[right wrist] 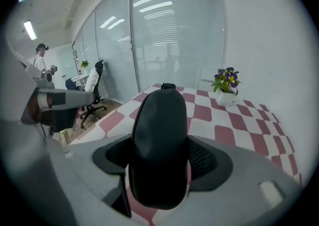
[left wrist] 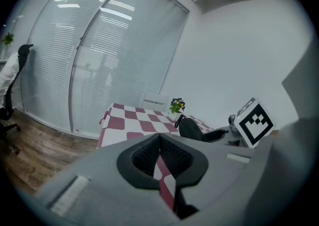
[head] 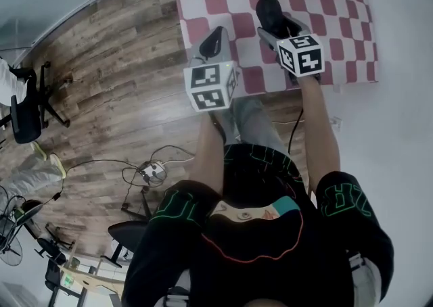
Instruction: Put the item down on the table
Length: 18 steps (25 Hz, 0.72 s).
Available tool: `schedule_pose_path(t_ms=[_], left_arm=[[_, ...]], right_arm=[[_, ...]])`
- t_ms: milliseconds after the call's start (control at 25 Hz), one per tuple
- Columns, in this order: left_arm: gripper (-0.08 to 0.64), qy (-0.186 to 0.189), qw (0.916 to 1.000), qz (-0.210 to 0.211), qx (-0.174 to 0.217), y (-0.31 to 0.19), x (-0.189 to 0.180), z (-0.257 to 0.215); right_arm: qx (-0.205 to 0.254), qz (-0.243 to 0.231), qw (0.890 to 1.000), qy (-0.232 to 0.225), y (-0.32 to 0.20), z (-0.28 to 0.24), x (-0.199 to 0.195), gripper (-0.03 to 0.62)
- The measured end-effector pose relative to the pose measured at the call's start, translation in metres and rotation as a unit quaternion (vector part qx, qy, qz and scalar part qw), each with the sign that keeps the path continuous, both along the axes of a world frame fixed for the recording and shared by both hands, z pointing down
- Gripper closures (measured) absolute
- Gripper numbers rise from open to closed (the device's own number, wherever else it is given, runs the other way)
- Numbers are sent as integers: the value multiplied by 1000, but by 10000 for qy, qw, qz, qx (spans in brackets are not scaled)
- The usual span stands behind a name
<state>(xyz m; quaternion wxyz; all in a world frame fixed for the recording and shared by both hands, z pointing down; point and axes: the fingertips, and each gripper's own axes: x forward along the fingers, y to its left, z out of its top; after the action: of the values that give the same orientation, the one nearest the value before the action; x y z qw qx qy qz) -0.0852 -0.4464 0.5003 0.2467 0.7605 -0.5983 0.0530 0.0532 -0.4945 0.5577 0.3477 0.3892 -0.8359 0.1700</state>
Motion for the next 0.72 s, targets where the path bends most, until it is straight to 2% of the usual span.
schedule_pose_path(t_ms=[320,720], left_arm=[[551,-69,9998,56,-159,-13,14,10],[551,-165,9996,96,-200,-11,16,12]], right_arm=[[-224,-476,9922,1127,-8,34,6,255],[-229,-608,9904,1222,-16,44,-4,253]])
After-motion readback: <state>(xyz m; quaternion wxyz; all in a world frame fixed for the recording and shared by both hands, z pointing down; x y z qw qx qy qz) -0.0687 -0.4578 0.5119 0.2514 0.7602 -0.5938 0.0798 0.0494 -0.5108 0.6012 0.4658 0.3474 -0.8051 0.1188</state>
